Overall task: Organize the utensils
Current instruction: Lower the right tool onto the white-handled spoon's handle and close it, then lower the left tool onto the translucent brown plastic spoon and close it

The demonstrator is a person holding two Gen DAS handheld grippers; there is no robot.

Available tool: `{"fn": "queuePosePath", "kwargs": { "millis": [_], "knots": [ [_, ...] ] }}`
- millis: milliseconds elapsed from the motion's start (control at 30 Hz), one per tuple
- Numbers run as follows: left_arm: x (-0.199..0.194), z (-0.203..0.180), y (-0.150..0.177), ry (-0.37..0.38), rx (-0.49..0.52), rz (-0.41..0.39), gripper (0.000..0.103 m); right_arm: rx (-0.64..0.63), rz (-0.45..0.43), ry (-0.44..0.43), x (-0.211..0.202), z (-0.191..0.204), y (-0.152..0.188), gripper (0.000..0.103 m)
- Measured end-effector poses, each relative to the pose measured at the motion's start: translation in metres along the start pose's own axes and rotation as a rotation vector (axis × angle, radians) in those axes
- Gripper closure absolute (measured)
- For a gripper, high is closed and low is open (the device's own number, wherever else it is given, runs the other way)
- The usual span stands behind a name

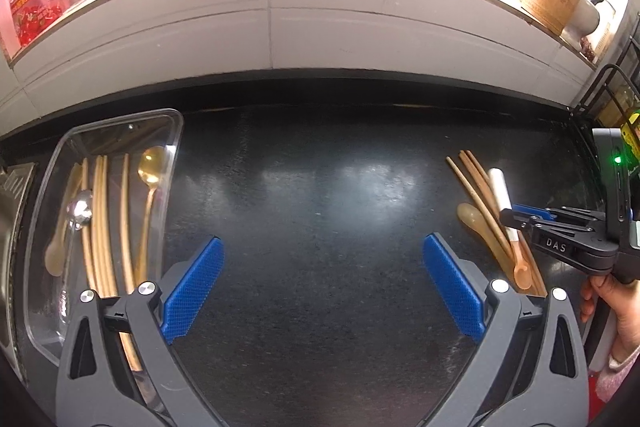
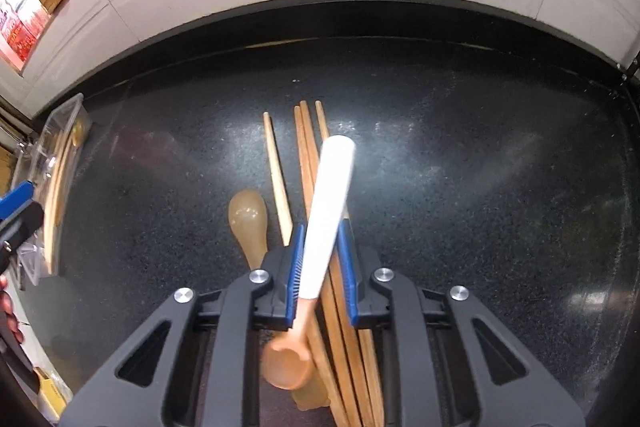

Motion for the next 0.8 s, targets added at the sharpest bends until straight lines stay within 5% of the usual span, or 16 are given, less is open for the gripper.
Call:
{"fn": "queuePosePath", "kwargs": {
  "millis": [433,800],
  "knots": [
    [0.029,-0.101,0.005,0.060,0.014,0.076,0.006,0.008,-0.053,-0.058,-0.038,-0.057,0.013,0.088],
    [0.065,-0.126,0.017,-0.049,-0.109,0.146,0.006,0.000,-0.136,-0.123,-0.080,-0.101,0.033,0.087]
  ]
}}
Point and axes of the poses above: each gripper's, at about its wrist camera, not at the fingertips, and x roughly the way its jaws point, z to its left, y to its underside, the point moved 7 cm from there along x, roughly the way its jaws point, and after that the axes turned 10 degrees about z, right-handed, at the moved point
